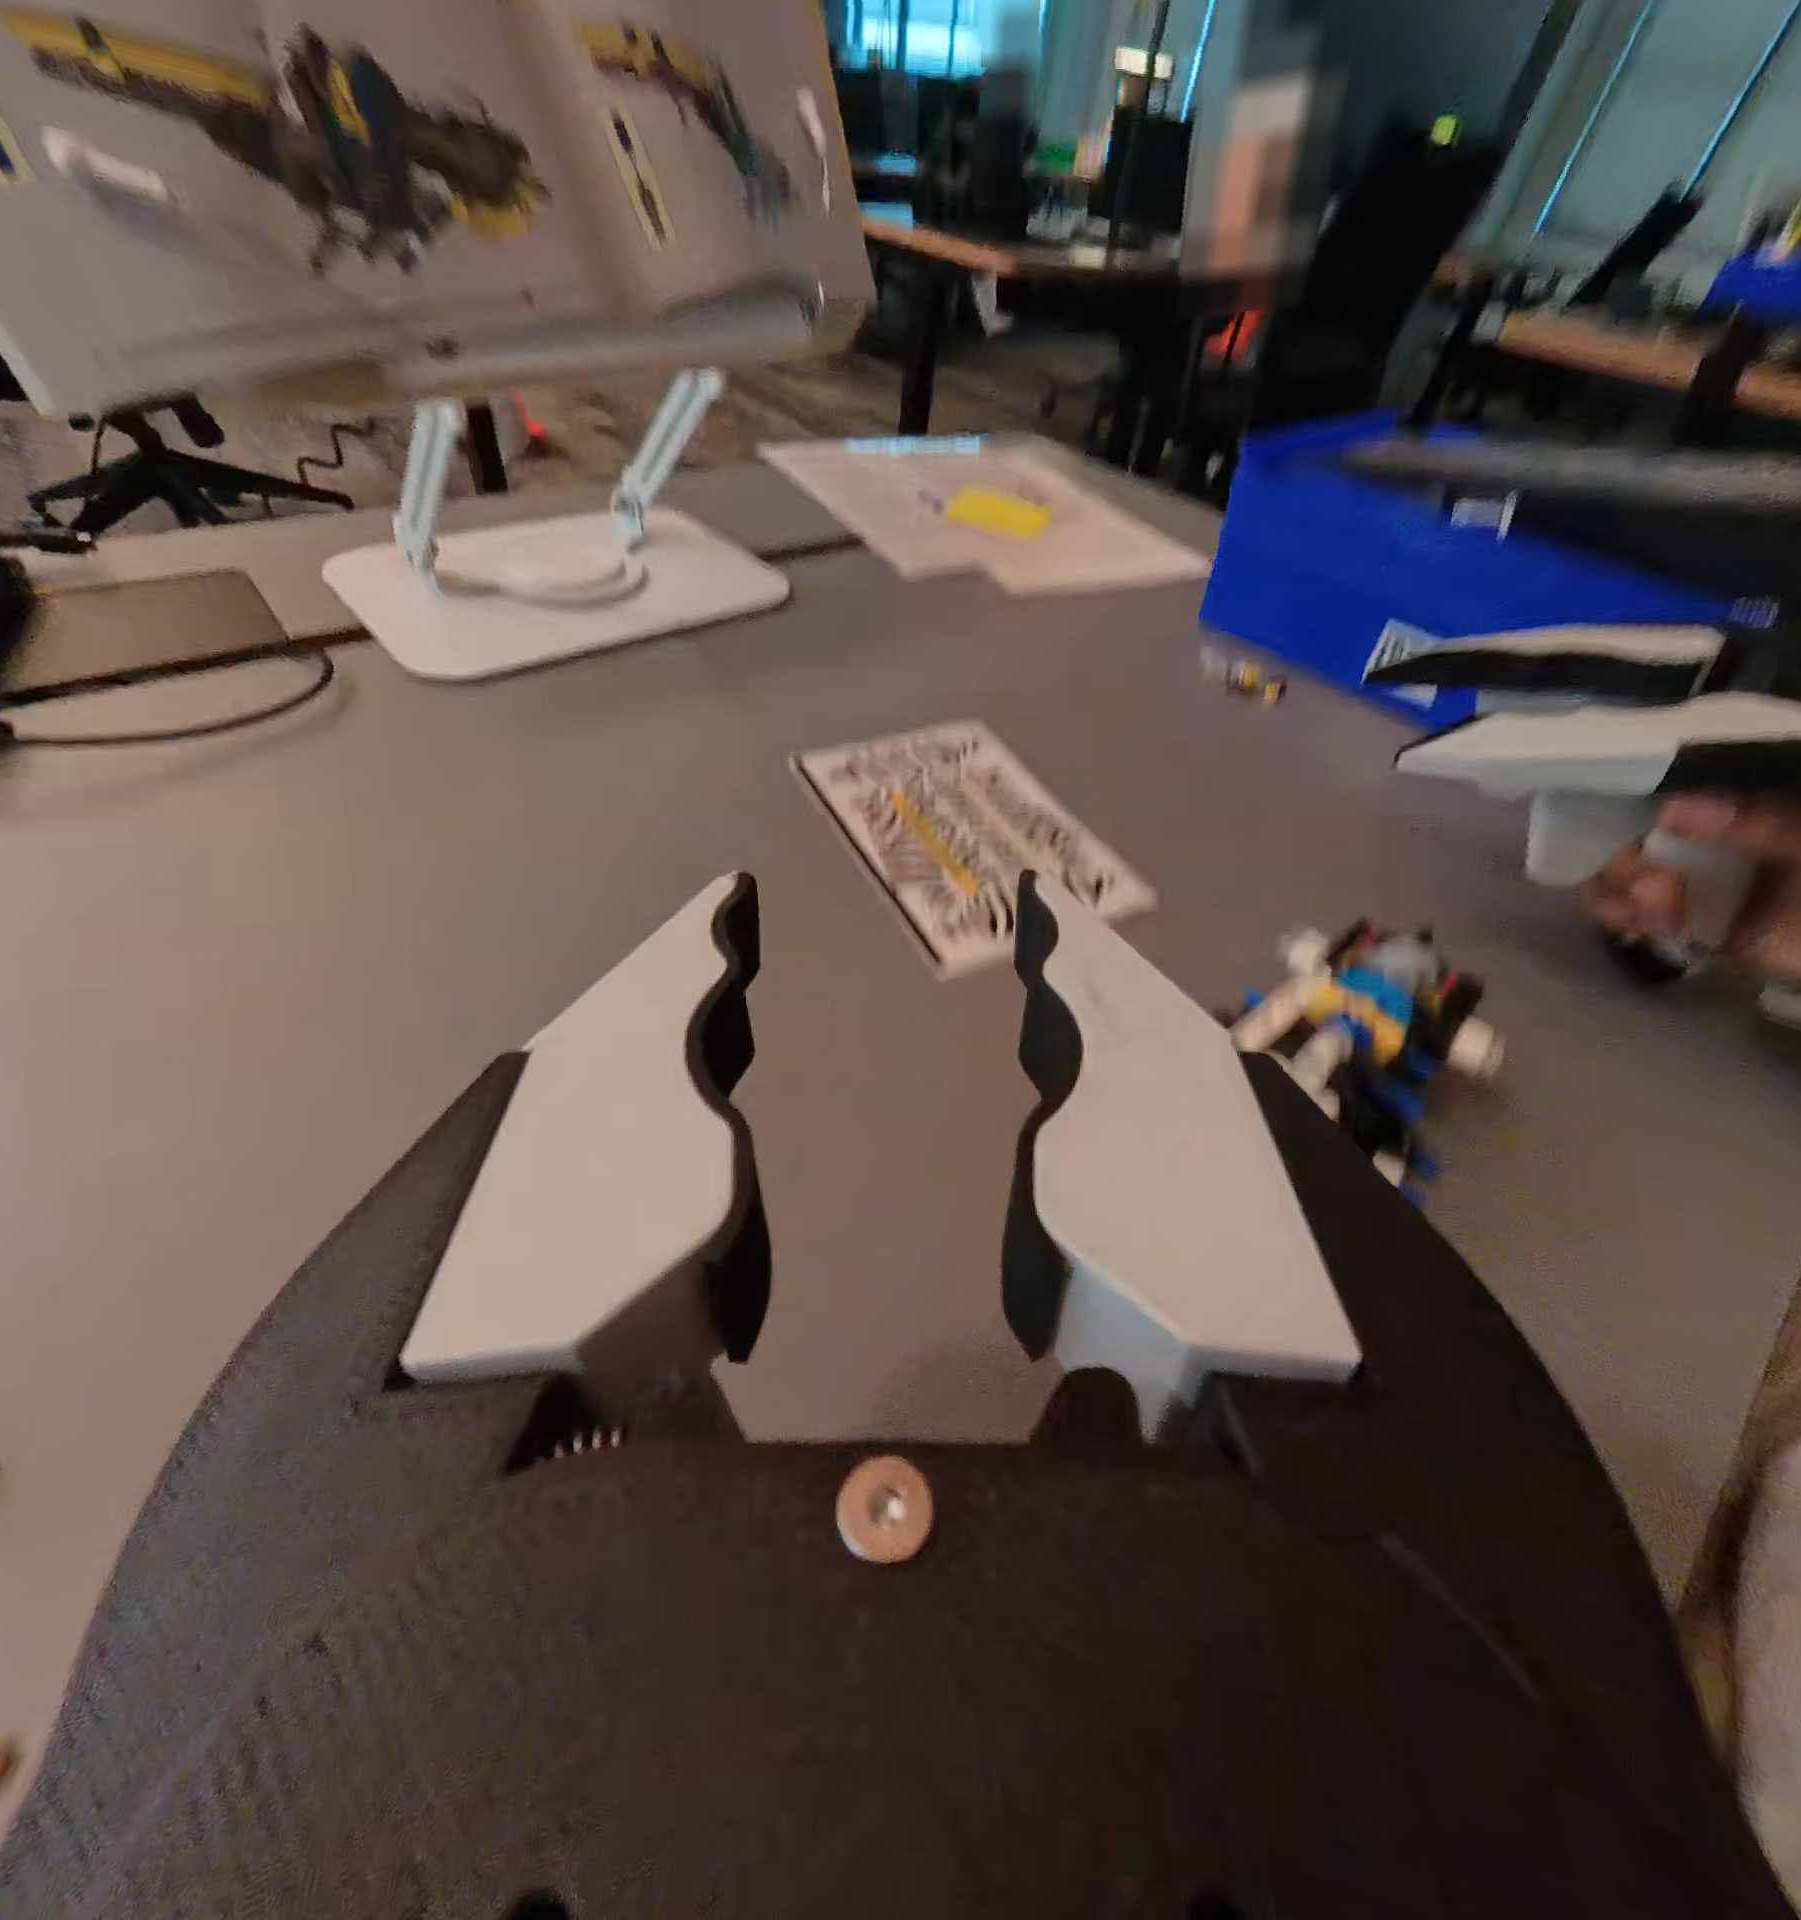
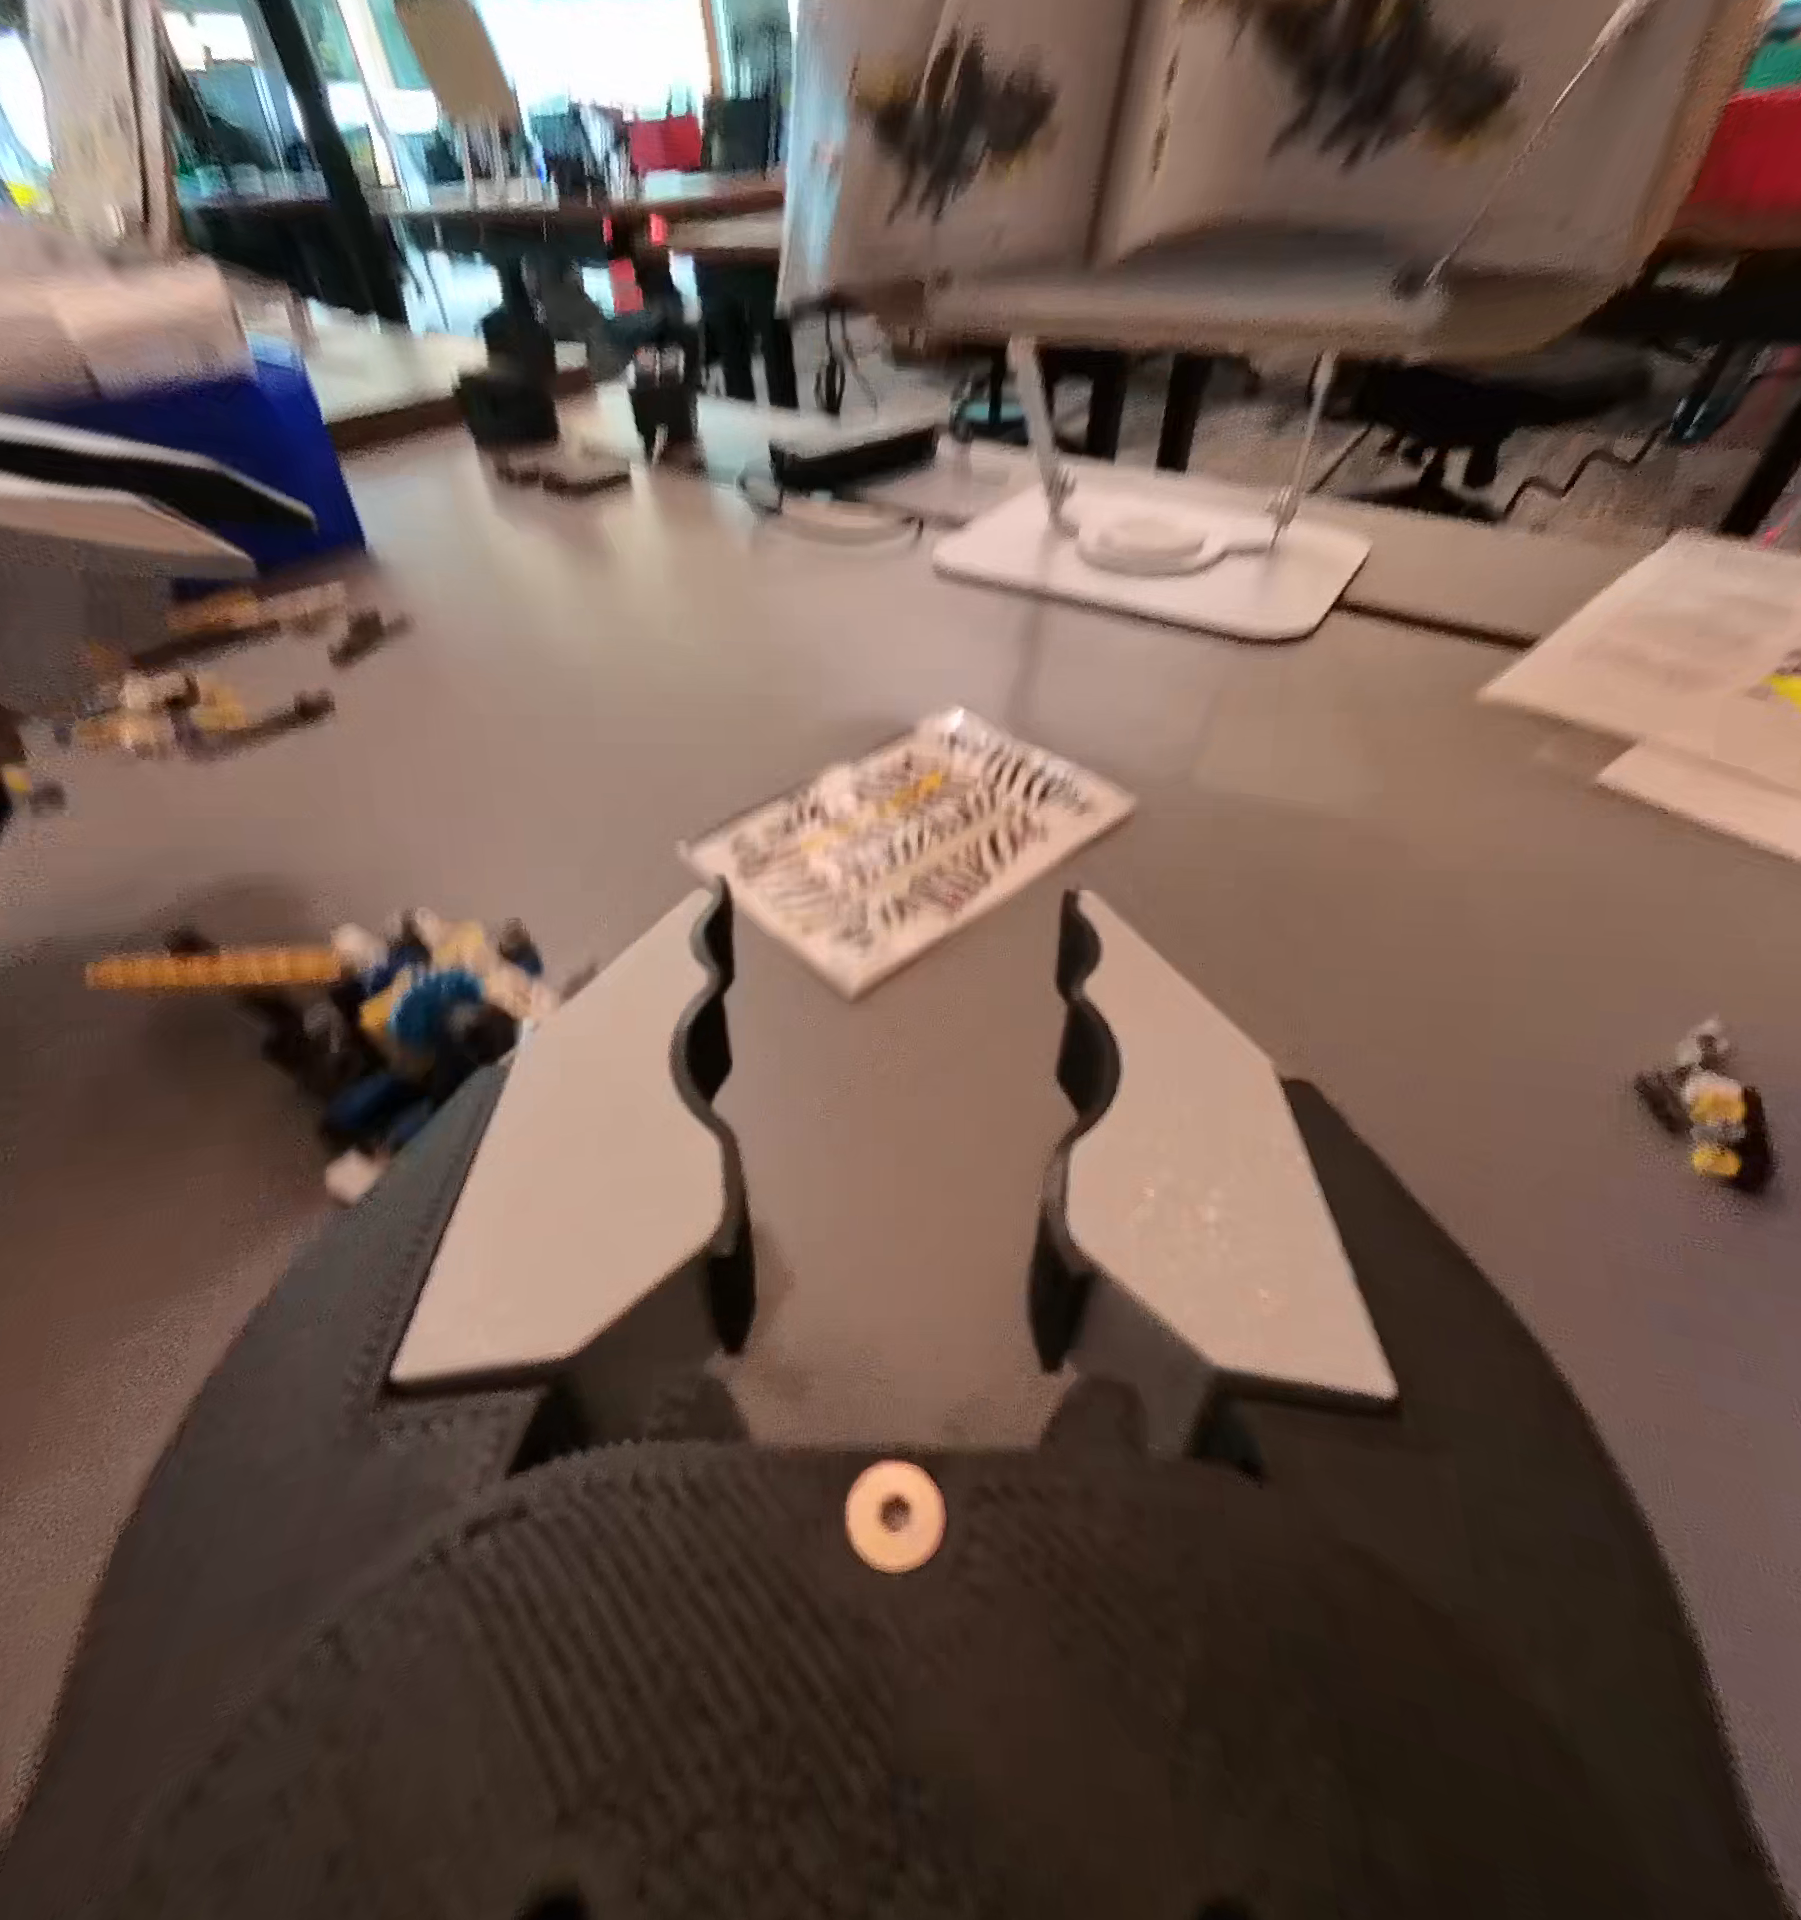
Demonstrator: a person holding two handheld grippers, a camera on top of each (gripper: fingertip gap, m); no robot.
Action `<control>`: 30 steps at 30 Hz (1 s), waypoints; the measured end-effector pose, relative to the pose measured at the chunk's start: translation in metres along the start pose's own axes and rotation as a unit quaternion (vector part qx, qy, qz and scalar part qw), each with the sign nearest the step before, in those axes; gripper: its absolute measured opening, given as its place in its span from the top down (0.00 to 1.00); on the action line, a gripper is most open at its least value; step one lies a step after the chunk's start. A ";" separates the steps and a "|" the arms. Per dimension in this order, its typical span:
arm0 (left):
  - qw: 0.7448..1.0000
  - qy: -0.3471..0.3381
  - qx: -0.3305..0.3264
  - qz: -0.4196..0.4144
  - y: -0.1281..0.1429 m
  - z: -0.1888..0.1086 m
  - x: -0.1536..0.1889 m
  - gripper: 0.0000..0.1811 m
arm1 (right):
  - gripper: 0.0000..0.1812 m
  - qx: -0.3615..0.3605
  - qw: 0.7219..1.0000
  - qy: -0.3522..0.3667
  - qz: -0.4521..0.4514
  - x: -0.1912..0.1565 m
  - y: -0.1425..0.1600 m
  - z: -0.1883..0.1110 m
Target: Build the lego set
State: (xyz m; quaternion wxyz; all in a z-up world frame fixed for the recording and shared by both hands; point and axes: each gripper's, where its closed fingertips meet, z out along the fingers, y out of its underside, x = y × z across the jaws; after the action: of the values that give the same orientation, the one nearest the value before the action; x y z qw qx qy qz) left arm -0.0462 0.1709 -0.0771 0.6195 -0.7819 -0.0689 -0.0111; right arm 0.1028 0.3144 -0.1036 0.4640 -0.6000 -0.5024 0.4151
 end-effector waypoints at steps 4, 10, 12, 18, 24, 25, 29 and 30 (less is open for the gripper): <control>0.997 0.050 0.033 -0.046 0.022 -0.032 0.021 0.79 | 0.68 0.008 1.000 0.013 0.003 -0.005 0.007 -0.016; 0.987 0.070 0.091 -0.116 0.016 -0.057 0.001 0.81 | 0.64 0.021 0.987 -0.024 0.154 -0.006 0.010 -0.028; 0.986 0.078 0.081 -0.122 0.021 -0.059 0.003 0.80 | 0.64 0.020 0.987 -0.023 0.155 -0.013 0.013 -0.038; 0.988 0.133 0.014 -0.071 0.043 -0.047 0.038 0.73 | 0.70 0.031 0.993 -0.030 0.115 -0.023 0.013 -0.055; 0.985 0.143 -0.013 -0.091 0.048 -0.035 0.041 0.73 | 0.71 0.023 0.989 -0.066 0.133 -0.018 0.011 -0.042; 0.985 0.141 -0.012 -0.100 0.048 -0.035 0.039 0.73 | 0.72 0.028 0.989 -0.065 0.133 -0.016 0.010 -0.041; 0.988 0.116 0.021 -0.097 0.041 -0.043 0.031 0.73 | 0.73 0.038 0.989 -0.067 0.128 -0.011 0.004 -0.033; 0.990 0.110 0.027 -0.089 0.041 -0.047 0.031 0.73 | 0.73 0.037 0.989 -0.066 0.124 -0.012 0.004 -0.030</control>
State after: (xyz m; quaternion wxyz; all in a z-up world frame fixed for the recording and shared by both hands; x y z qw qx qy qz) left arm -0.0075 0.1193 -0.1024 0.6405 -0.7498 -0.0704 -0.1504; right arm 0.1306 0.2985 -0.1004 0.3963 -0.6115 -0.4382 0.5264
